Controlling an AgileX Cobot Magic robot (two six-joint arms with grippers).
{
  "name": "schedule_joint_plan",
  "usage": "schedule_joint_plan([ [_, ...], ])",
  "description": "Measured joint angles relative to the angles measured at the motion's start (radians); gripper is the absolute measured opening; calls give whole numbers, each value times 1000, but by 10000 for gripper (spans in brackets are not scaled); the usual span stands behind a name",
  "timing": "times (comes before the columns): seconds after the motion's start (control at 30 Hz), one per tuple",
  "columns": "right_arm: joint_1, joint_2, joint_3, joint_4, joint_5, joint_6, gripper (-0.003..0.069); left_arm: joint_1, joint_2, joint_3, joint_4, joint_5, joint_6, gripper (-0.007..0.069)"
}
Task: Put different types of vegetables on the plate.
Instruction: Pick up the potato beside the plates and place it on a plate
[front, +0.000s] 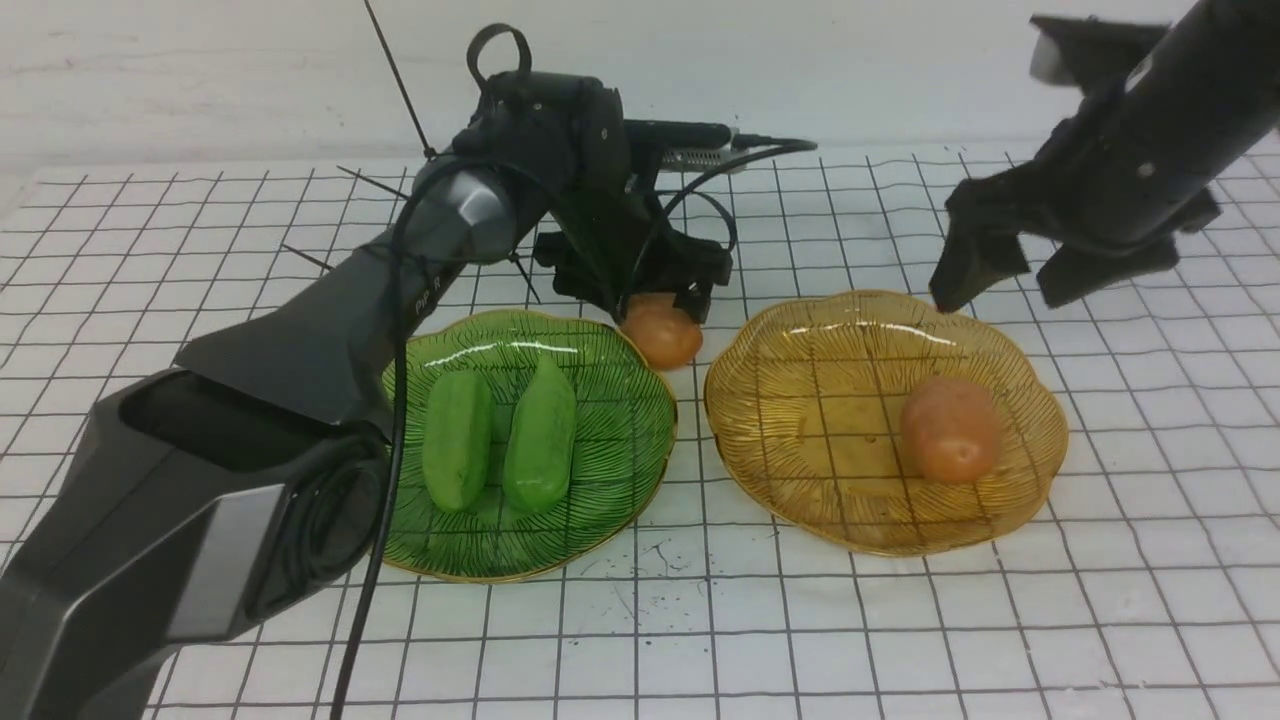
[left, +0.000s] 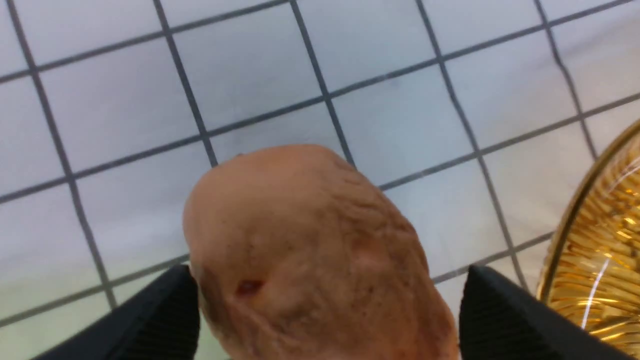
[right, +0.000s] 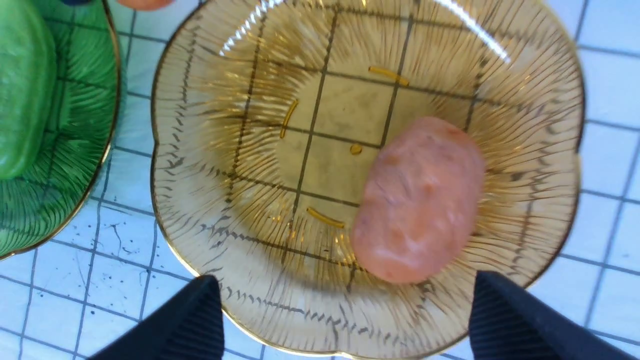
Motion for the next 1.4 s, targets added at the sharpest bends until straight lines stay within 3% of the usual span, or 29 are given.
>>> schedule_joint_plan([
  [0.1, 0, -26, 0, -12, 4, 0, 582, 0, 4, -1, -3, 0, -3, 575],
  [0.17, 0, -60, 0, -15, 5, 0, 573, 1, 4, -1, -7, -2, -7, 493],
  [0.4, 0, -197, 29, -20, 9, -37, 568, 1, -30, -88, 0, 136, 2, 475],
  [0.6, 0, -286, 73, -22, 20, -42, 568, -2, -130, -195, -34, 190, 11, 475],
  [0.83, 0, -342, 136, -2, 23, -44, 568, -75, -124, -209, -198, 206, 36, 475],
  [0.97, 0, -363, 157, 9, 22, -43, 568, -116, -90, -207, -195, 206, 46, 475],
  [1.17, 0, -485, 190, 20, 23, -42, 565, -173, -38, -199, -88, 206, 34, 475],
  [1.23, 0, -540, 198, 17, 23, -42, 555, -177, -28, -197, -68, 206, -6, 492],
  [1.4, 0, -722, 224, -45, 32, -42, 484, -177, -26, -197, -70, 206, -65, 622],
])
